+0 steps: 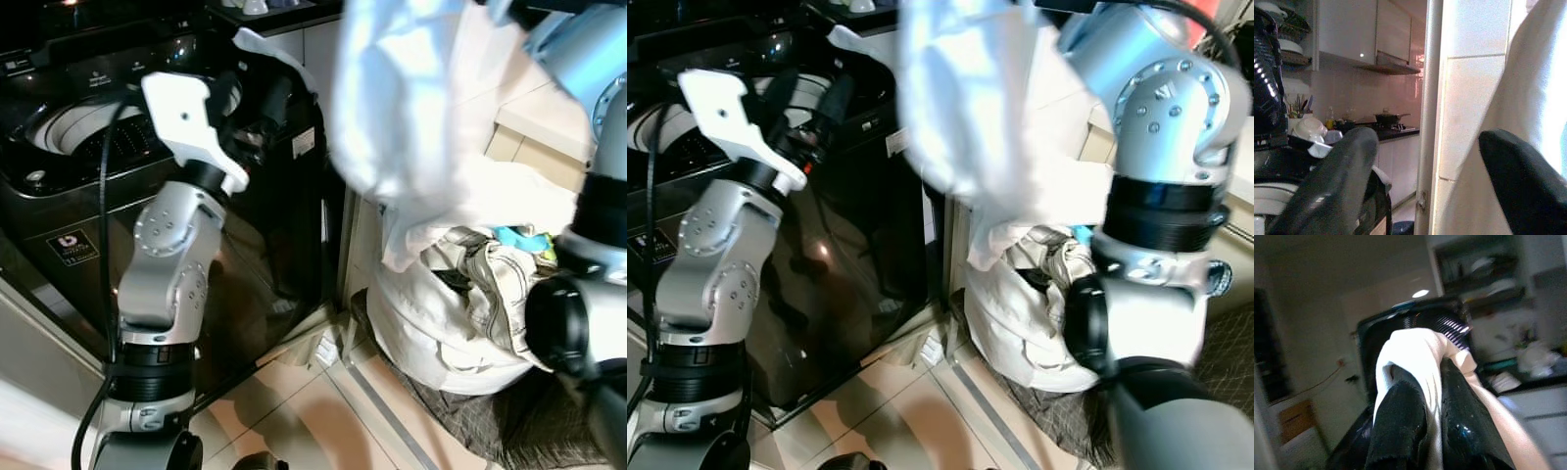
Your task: Clothes washing
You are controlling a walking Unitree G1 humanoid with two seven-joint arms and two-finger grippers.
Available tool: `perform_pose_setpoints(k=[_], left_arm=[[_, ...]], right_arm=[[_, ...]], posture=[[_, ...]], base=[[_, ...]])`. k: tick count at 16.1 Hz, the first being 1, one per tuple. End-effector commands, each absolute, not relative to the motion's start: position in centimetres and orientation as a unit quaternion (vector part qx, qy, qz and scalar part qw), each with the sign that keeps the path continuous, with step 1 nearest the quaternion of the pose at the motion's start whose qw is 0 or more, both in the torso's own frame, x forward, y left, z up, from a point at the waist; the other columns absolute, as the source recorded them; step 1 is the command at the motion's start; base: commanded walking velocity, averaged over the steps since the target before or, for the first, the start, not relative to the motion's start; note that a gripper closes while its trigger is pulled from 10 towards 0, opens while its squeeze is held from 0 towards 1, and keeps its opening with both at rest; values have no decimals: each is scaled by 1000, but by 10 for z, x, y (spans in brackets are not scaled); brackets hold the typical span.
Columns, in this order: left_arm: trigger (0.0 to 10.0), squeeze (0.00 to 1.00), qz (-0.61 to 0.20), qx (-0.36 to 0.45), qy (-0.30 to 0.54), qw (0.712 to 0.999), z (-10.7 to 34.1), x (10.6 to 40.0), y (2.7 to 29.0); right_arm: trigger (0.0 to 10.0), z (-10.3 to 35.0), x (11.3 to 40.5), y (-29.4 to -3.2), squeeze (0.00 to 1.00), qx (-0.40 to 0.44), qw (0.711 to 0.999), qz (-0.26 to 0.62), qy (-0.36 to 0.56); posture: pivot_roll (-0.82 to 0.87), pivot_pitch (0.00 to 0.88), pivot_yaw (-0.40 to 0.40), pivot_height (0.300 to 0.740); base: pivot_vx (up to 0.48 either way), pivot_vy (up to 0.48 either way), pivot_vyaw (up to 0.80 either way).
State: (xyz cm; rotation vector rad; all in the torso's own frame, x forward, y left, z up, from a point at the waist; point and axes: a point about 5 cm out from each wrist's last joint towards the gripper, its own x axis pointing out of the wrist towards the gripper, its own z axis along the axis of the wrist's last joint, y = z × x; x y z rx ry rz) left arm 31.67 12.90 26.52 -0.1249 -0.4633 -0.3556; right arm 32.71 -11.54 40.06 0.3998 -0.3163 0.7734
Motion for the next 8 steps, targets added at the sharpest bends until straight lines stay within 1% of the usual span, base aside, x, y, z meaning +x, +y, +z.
perform_pose_setpoints(k=[1,2,3,7,8], left_arm=[[10000,1000,-190,-70,-249,947,275,315,125],[10000,1000,-207,-83,-248,943,275,314,122],[10000,1000,-253,-118,-241,929,273,308,113],[10000,1000,-341,-183,-220,896,269,296,99],[10000,1000,-394,-228,-194,869,263,288,93]], right_arm=[[0,390,322,-113,0,202,891,385,-129],[0,381,321,-110,0,203,893,387,-111],[0,361,316,-102,0,211,891,395,-78],[0,332,306,-91,0,224,886,405,-29],[0,315,302,-86,0,234,885,402,-2]], posture=[[-5,0,13,740],[-5,0,13,740],[-7,0,13,740],[-11,0,15,740],[-11,0,17,740]], base=[[0,0,0],[0,0,0],[0,0,0],[0,0,0],[0,0,0]])
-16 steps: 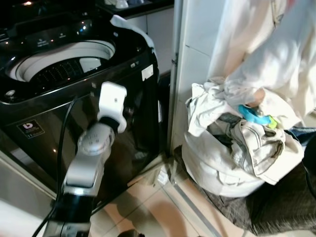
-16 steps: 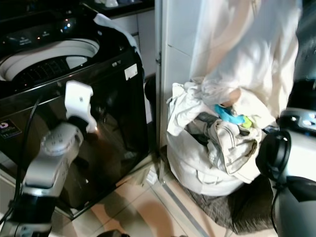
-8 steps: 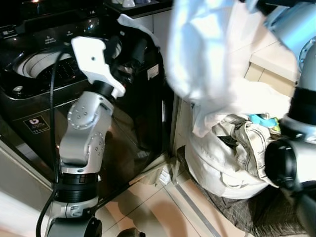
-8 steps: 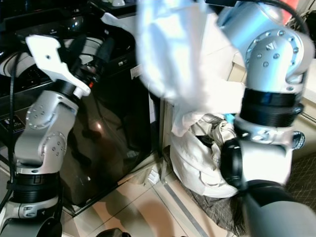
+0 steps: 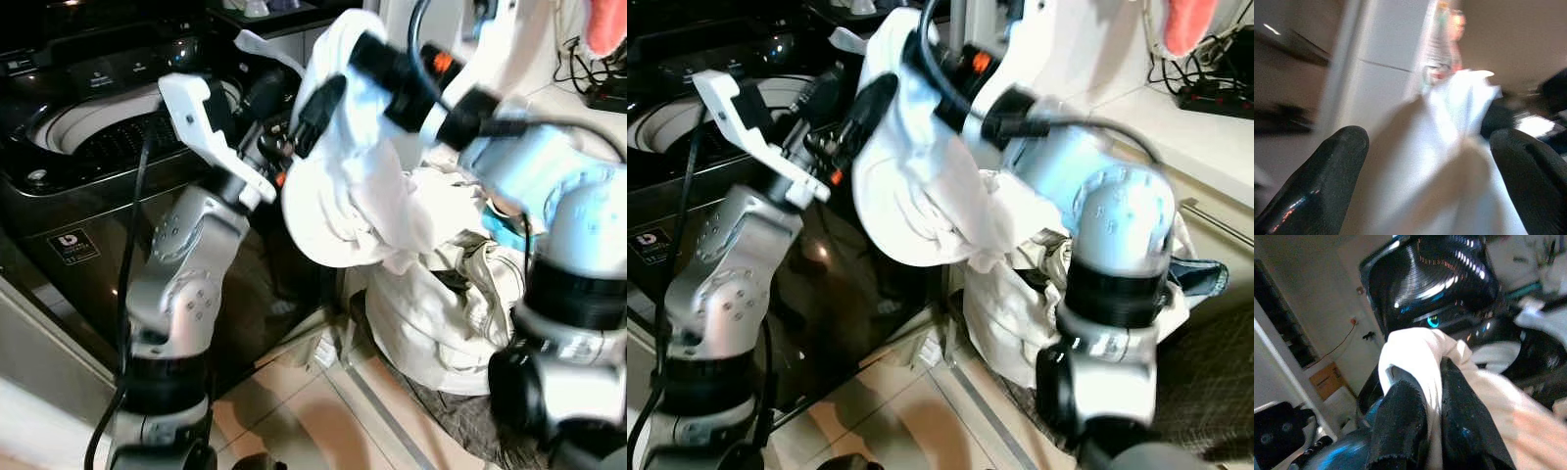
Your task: Clothes washing
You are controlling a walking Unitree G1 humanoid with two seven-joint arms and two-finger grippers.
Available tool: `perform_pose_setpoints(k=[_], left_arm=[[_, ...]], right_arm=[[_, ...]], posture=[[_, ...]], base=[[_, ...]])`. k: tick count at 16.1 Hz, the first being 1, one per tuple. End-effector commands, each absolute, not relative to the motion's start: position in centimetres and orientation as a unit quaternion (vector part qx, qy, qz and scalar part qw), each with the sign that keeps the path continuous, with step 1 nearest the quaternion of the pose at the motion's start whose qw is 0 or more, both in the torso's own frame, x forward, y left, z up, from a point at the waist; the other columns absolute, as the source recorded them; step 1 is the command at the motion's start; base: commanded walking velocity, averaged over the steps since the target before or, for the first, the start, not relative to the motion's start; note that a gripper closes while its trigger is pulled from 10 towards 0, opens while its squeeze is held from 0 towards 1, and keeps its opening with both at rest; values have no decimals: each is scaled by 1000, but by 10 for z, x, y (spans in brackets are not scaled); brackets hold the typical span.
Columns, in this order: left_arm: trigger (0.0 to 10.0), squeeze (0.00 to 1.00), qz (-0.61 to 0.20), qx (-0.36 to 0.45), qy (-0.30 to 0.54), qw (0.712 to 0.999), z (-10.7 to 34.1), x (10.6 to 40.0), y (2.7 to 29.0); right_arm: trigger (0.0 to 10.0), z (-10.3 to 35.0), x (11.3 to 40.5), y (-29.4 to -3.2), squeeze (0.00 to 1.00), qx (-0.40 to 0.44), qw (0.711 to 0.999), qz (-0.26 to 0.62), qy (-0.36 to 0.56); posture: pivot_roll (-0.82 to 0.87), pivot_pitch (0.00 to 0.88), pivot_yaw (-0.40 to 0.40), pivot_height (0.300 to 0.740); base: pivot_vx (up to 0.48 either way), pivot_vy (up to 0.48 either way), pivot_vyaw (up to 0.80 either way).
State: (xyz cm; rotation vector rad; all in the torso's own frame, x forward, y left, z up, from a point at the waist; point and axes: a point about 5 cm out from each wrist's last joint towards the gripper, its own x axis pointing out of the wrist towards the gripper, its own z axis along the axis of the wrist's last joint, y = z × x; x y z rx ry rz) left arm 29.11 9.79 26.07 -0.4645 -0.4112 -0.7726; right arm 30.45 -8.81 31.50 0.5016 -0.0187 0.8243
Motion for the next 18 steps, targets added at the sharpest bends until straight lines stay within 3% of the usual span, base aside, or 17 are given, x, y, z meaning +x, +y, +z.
perform_pose_setpoints(k=[1,5,7,11,13,16,18], left_arm=[[10000,1000,-419,-245,-170,857,255,283,90],[10000,1000,-473,-222,-115,845,237,273,86],[10000,1000,-432,-136,-91,887,220,281,94],[10000,1000,-432,-85,-77,894,212,282,98],[10000,1000,-391,-20,-69,917,200,291,99],[10000,957,-438,-43,-69,896,198,282,98],[10000,922,-376,-1,-71,924,195,293,107]], right_arm=[[0,305,300,-83,0,242,884,400,13],[0,301,297,-80,0,255,882,396,23],[0,299,293,-80,0,258,880,398,28],[0,301,291,-81,0,266,877,400,29],[0,303,289,-80,0,275,870,409,29],[0,303,288,-81,0,277,869,408,31],[0,303,288,-83,0,277,869,409,34]], posture=[[-11,0,17,740],[-8,0,17,740],[-6,0,15,740],[-7,0,17,740],[-9,0,19,740],[-15,0,24,740],[-13,0,22,740]], base=[[0,0,0],[0,0,0],[0,0,0],[0,0,0],[0,0,0],[0,0,0],[0,0,0]])
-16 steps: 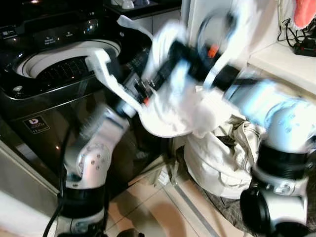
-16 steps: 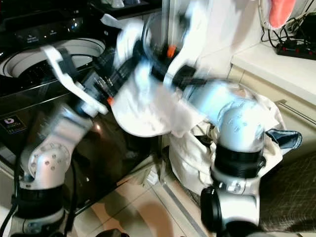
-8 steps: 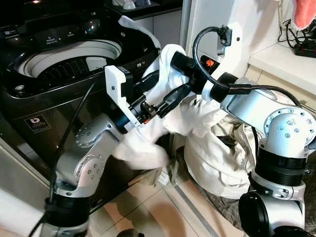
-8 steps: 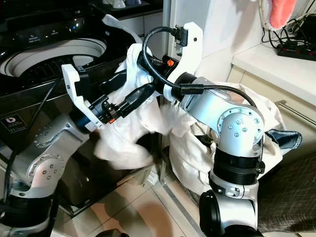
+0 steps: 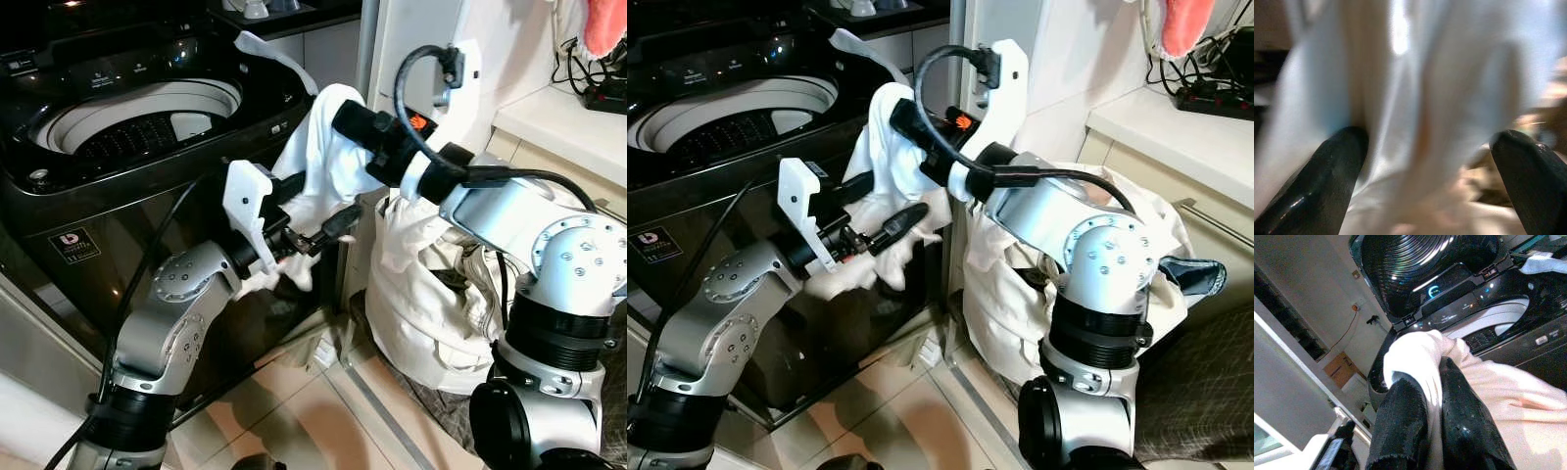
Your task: Clothes washing
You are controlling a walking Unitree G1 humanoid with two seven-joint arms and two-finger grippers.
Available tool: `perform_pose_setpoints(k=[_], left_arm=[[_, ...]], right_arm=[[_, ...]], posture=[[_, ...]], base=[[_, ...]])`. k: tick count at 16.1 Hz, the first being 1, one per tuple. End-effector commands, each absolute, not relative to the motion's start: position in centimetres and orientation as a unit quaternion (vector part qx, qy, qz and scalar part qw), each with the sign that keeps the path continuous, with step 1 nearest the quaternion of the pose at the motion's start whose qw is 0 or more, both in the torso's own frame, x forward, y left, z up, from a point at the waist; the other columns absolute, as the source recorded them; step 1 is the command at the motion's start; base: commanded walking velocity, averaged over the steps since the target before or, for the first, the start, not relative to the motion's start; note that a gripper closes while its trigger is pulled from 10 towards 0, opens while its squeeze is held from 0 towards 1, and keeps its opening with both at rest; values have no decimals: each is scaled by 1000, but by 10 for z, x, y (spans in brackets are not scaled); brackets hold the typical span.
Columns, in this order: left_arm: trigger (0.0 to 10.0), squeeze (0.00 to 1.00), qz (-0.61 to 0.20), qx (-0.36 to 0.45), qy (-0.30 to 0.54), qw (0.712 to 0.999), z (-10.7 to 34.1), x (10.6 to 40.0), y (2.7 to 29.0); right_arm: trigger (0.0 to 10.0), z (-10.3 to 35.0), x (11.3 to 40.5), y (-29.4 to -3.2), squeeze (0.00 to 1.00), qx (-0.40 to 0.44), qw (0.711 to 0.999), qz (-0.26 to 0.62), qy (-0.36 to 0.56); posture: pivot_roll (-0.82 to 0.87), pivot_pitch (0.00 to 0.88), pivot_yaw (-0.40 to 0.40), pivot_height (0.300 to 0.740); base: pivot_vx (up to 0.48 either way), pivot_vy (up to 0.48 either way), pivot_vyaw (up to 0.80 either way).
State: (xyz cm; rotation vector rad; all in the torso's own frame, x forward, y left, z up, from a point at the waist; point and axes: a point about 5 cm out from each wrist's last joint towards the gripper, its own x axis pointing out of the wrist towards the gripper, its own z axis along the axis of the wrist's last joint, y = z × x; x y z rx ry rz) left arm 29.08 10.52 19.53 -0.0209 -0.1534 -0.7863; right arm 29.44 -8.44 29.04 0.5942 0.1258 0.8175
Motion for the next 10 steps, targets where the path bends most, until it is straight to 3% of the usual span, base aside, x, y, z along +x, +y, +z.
perform_pose_setpoints(k=[1,5,8,9,10], left_arm=[[10000,925,-332,25,-79,940,196,302,112],[10000,1000,-253,15,-103,962,200,316,120],[10000,1000,-312,-23,-117,943,201,310,101],[10000,949,-334,-27,-120,935,200,307,95],[10000,145,-347,-29,-115,931,196,305,90]], right_arm=[[0,303,287,-83,0,276,868,411,37],[0,300,284,-80,0,274,864,419,48],[0,295,281,-76,0,271,862,424,62],[0,294,280,-75,0,271,861,425,65],[0,293,280,-74,0,271,862,423,68]], posture=[[-13,0,22,740],[-11,0,19,740],[-15,0,21,740],[-15,0,21,740],[-20,0,24,740]], base=[[0,0,0],[0,0,0],[0,0,0],[0,0,0],[0,0,0]])
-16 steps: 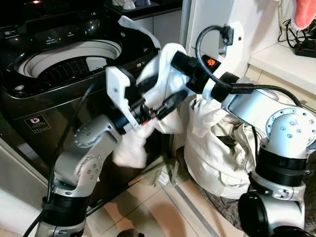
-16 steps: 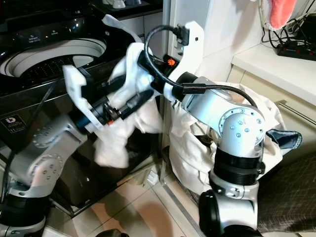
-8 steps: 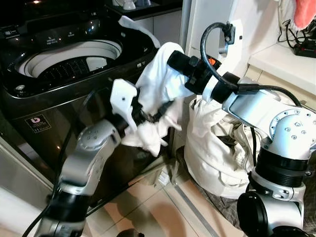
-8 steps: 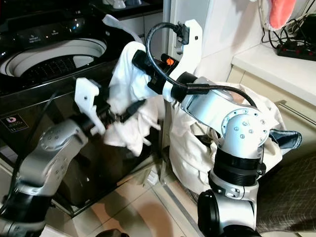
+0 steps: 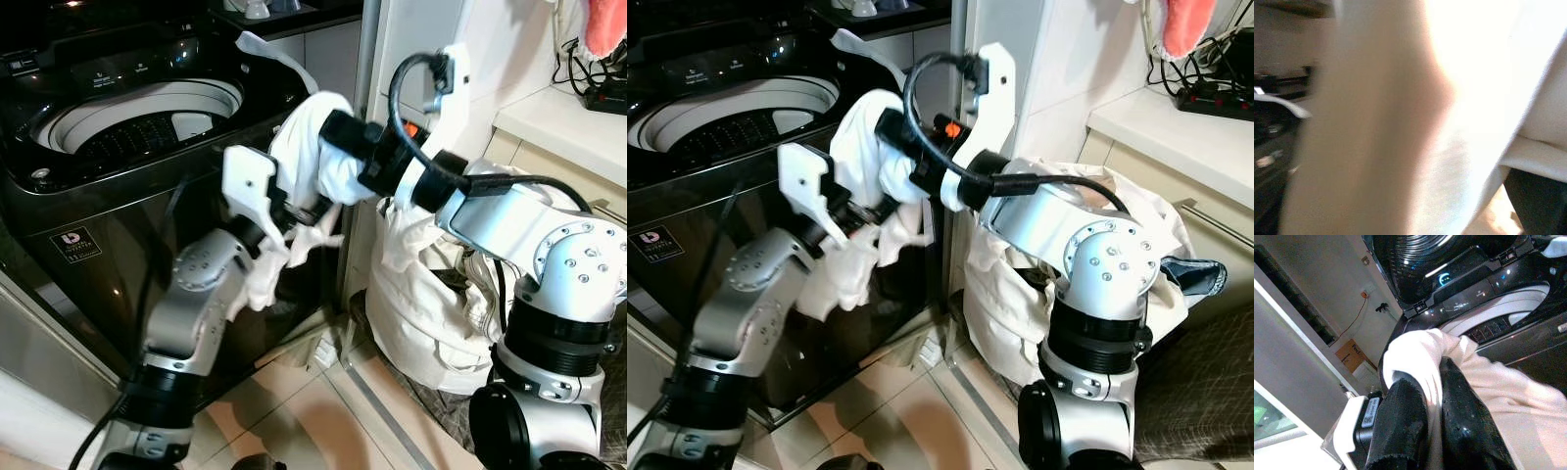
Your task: Clothes washing
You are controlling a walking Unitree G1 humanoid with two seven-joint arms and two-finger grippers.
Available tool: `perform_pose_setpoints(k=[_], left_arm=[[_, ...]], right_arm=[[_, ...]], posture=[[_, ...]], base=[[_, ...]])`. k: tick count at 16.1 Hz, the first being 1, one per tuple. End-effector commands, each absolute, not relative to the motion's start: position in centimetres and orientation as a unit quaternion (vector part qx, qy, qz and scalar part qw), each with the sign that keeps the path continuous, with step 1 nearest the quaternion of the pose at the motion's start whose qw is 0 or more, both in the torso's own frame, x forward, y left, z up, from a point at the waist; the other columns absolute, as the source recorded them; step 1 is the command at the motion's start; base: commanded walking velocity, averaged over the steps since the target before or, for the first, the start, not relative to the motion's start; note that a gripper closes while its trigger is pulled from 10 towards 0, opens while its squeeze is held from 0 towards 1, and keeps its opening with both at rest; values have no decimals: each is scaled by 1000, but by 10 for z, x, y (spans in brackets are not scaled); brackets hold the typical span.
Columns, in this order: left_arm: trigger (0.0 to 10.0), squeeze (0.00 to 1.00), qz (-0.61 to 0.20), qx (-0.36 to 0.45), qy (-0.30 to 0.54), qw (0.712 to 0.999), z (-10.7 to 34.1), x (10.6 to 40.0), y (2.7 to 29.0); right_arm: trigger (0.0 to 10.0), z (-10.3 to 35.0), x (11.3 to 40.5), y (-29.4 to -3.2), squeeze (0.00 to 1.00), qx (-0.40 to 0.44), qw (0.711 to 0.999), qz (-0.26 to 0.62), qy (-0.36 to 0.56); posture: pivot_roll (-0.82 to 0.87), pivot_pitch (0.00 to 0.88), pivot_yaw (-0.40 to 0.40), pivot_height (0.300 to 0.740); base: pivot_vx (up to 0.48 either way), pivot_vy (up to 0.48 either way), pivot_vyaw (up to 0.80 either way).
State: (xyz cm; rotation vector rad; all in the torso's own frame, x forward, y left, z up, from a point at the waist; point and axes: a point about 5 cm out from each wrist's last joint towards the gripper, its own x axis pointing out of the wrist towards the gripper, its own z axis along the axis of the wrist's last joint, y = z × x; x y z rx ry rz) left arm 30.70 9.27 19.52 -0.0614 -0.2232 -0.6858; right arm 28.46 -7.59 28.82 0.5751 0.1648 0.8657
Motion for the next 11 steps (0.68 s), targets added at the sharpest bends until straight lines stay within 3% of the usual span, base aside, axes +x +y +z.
perform_pose_setpoints(k=[1,2,11], left_arm=[[4627,0,-348,-32,-112,930,195,305,89],[0,0,-344,-36,-108,932,194,305,90],[0,0,-341,-66,-99,932,192,305,96]], right_arm=[[0,293,280,-74,0,271,862,422,69],[0,293,280,-74,0,272,863,421,70],[0,290,281,-77,0,272,868,408,78]], posture=[[-20,0,24,740],[-20,0,24,740],[-19,0,24,740]], base=[[0,0,0],[0,0,0],[0,0,0]])
